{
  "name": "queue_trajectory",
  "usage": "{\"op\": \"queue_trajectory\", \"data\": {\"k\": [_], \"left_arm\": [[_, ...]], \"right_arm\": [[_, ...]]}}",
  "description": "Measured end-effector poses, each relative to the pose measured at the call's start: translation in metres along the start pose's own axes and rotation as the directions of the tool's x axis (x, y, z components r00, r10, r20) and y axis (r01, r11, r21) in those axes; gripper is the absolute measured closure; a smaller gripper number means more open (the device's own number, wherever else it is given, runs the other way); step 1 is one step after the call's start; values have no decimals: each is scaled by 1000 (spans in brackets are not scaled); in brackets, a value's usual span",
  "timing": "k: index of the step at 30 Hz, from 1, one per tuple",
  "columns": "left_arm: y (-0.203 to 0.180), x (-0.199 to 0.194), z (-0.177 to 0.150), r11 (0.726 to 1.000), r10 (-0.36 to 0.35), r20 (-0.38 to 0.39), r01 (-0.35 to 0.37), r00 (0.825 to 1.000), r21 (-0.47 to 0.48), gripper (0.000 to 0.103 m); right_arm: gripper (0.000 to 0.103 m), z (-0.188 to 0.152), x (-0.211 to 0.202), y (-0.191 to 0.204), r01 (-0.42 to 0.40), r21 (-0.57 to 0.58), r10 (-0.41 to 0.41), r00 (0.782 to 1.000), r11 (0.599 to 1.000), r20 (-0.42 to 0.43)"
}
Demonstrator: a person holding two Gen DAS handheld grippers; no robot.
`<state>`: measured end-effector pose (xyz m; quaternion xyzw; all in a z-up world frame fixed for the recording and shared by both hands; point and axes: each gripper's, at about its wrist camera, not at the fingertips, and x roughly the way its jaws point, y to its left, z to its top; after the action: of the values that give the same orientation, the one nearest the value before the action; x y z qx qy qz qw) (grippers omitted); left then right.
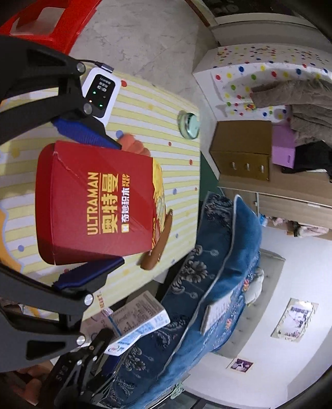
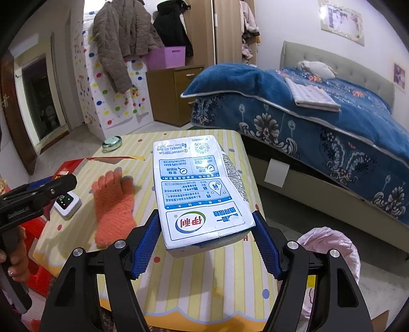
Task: Collect trash
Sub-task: 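Carry the red box and milk carton to the wastebasket and release both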
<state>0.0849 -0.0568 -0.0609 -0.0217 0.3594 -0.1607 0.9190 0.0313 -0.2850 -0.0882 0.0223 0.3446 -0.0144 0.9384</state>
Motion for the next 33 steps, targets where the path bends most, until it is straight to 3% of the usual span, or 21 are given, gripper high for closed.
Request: {"op": "queue_trajectory", "data": {"k": [6, 15, 22, 33], "left_arm": [[-20, -9, -1, 998, -24, 29, 22, 999, 54, 25], [-70, -8, -2, 981, -142, 19, 138, 990, 135, 25], [-135, 10, -12, 944, -223, -8, 218, 975, 249, 25], [-222, 51, -29, 874, -345, -105, 360, 933, 327, 25]], "right_arm": [[33, 1, -18, -11, 24, 31, -25, 999, 999, 24], [33, -4, -44, -49, 107, 105, -113, 992, 989, 49], [33, -25, -59, -95, 215, 167, -221, 975, 962, 15], [33, -78, -69, -179, 385, 286, -371, 923, 877, -104]]}}
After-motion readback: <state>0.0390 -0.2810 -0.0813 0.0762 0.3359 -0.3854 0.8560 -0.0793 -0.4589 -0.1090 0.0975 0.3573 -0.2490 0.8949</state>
